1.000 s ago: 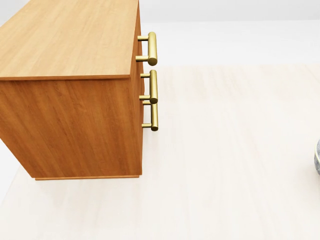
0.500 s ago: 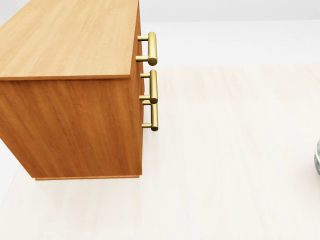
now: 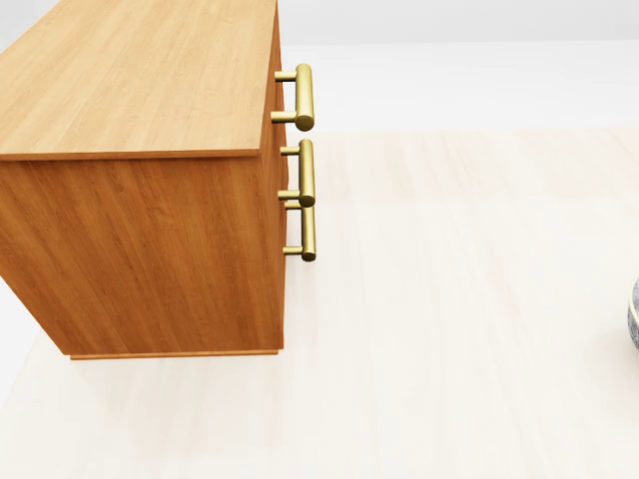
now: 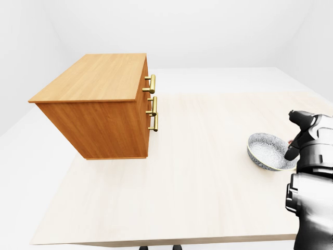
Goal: Put the bowl on top of the cabinet.
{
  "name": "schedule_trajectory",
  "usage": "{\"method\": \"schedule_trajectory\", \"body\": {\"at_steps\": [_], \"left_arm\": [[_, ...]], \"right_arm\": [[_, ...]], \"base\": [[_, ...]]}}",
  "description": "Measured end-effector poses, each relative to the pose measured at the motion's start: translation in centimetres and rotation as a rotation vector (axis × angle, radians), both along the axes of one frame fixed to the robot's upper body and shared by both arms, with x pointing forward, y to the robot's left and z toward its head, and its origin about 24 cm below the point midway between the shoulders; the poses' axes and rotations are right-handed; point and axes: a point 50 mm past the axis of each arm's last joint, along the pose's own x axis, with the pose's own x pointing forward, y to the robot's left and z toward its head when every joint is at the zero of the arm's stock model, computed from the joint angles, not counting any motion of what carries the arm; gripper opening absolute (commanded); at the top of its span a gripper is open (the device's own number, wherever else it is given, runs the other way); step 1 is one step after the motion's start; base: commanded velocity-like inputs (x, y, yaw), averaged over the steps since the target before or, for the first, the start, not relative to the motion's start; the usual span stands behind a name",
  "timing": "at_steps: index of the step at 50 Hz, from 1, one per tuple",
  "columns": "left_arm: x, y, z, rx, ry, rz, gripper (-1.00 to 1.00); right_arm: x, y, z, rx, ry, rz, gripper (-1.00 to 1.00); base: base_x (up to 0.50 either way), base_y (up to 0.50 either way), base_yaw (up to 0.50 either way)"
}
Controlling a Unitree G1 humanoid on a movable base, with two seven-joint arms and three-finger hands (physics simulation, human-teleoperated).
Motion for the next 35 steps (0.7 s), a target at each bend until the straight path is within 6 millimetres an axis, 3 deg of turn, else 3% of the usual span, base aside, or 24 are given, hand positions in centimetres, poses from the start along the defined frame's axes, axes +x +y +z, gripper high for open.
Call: {"method": "schedule_trajectory", "body": {"at_steps": [35], "left_arm": [[0.0,-0.1,0.0,0.004,0.001,0.002,1.0]], "right_arm": [[0.4,1.6,-5.0,0.065,0.016,0.031,1.0]], "base": [[0.0,0.0,0.0]]}}
